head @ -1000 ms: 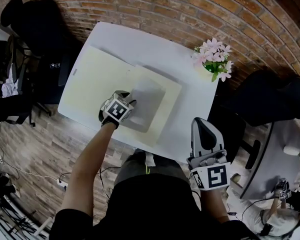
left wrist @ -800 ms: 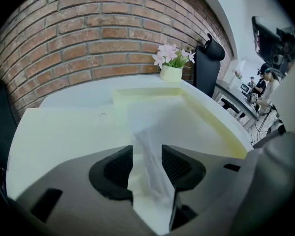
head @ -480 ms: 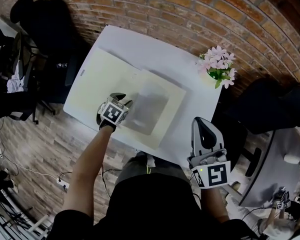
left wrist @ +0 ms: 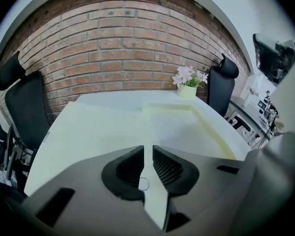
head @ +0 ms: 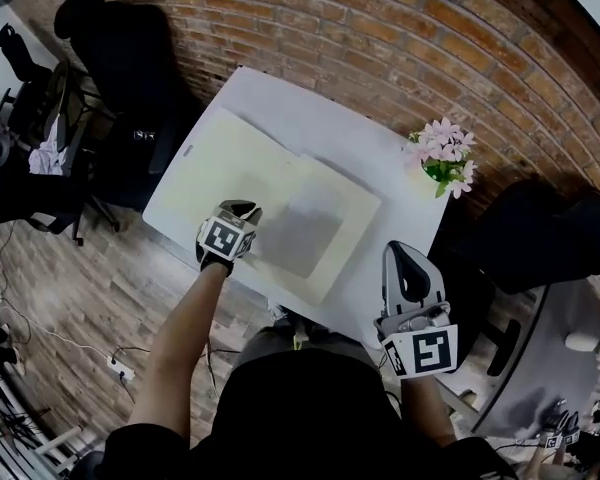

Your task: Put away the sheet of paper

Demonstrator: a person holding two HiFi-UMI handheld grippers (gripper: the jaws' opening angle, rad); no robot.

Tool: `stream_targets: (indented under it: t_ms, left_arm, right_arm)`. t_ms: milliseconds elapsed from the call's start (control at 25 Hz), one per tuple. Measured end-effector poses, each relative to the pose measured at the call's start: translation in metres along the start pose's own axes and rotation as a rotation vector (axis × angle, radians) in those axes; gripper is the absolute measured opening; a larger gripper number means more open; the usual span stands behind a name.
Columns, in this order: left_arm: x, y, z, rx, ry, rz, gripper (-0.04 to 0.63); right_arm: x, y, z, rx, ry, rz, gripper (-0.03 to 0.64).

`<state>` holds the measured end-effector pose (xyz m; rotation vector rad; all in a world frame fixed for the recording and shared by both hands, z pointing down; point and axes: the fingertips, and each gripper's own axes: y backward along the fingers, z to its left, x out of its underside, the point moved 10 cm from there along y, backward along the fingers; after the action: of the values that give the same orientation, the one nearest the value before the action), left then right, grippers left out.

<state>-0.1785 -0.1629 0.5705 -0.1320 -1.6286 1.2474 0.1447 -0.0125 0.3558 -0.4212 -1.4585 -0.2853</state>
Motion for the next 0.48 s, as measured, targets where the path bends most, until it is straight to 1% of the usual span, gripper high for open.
stream_targets:
  t_ms: [120,240,320,480]
  left_arm:
    - [0.001,0.016,-0.001,-0.013,0.055,-0.052,0.054]
    - [-0.003,0.033,-0.003,-0.01,0.119,-0.14,0.038]
    - [-0.01,0.046,-0.008,-0.012,0.128,-0.194,0.034]
    - [-0.03,0.075,-0.016,-0.039,0.117,-0.299,0.031]
  right_arm:
    - [-0.002,0.002,0.002,-0.006,0.006,-0.013,0.014]
    - [-0.006,0.002,0.003,-0.01,0.011,-0.024,0.014]
    - [-0.008,0.002,0.003,-0.011,0.014,-0.028,0.014]
    - [-0.011,0.003,0.002,-0.01,0.017,-0.038,0.014]
